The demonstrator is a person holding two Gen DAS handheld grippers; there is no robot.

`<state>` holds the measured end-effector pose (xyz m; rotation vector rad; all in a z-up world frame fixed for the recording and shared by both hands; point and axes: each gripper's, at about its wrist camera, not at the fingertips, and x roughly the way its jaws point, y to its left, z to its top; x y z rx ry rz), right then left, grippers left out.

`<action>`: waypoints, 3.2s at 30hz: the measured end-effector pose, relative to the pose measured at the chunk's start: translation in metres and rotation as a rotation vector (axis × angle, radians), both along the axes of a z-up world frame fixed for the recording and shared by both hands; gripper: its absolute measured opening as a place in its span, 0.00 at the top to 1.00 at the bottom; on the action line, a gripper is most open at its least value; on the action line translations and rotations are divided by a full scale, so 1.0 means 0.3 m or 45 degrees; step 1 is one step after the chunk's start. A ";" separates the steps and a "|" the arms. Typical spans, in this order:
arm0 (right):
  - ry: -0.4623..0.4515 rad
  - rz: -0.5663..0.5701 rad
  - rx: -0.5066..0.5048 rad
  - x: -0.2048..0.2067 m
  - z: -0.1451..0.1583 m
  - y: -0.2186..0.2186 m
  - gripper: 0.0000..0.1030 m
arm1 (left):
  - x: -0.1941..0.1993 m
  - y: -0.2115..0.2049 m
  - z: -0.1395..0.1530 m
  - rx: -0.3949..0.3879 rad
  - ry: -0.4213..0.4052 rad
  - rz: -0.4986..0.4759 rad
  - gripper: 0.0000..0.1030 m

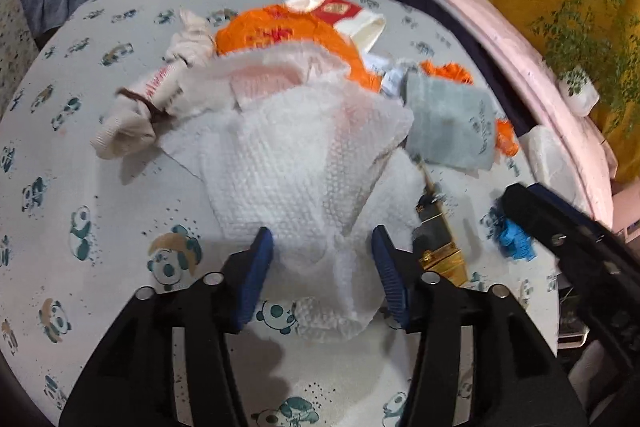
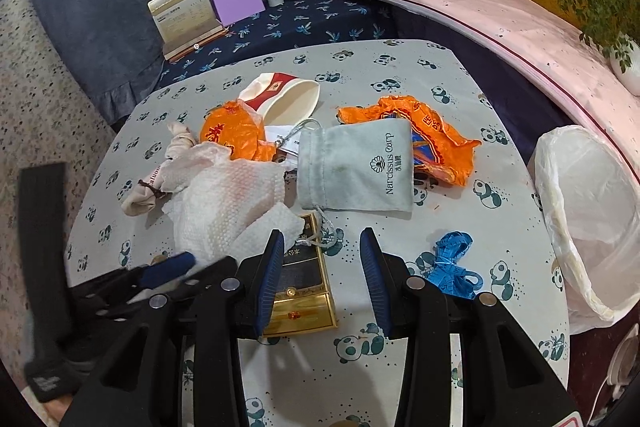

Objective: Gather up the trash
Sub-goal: 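Grasp a white tissue with the left tool while the right tool grasps a white wipe, then carry the tissue and wipe in both tools over the white trash bin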

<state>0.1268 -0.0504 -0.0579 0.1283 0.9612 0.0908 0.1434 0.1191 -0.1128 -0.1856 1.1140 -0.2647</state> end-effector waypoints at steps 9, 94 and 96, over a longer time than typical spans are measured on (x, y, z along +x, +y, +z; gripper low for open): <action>0.009 0.064 0.032 0.028 -0.001 0.060 0.62 | -0.056 0.116 0.149 -0.091 -0.094 0.019 0.94; -0.340 -0.571 0.166 -0.201 0.236 -0.927 0.96 | -0.086 -0.941 0.412 0.022 -0.343 -0.663 0.93; -0.324 -0.594 0.164 -0.202 0.218 -0.954 0.96 | -0.080 -0.980 0.397 0.024 -0.332 -0.696 0.93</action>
